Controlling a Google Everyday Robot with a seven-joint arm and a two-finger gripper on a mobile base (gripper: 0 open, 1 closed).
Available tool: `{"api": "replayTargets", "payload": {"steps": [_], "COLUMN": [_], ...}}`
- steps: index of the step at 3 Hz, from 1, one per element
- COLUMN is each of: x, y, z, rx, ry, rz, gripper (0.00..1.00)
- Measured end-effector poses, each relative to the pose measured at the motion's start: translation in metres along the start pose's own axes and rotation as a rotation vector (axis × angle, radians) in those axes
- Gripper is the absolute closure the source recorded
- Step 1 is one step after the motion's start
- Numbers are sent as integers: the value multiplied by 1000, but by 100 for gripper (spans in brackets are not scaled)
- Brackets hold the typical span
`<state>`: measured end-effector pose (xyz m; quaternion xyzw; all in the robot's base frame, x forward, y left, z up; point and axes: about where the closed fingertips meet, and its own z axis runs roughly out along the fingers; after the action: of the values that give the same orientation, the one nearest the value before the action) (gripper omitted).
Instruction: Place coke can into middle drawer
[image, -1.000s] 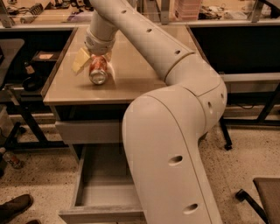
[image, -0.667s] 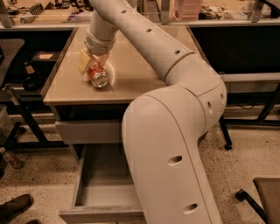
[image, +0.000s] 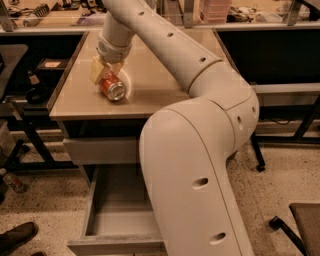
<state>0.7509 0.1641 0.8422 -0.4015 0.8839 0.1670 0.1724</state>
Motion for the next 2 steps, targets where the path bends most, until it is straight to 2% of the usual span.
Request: {"api": "replayTargets", "payload": {"steps": [1, 2], "x": [0, 0], "y": [0, 0], "z": [0, 0], "rx": [0, 0], "ry": [0, 0], "rz": [0, 0], "gripper": [100, 100]}}
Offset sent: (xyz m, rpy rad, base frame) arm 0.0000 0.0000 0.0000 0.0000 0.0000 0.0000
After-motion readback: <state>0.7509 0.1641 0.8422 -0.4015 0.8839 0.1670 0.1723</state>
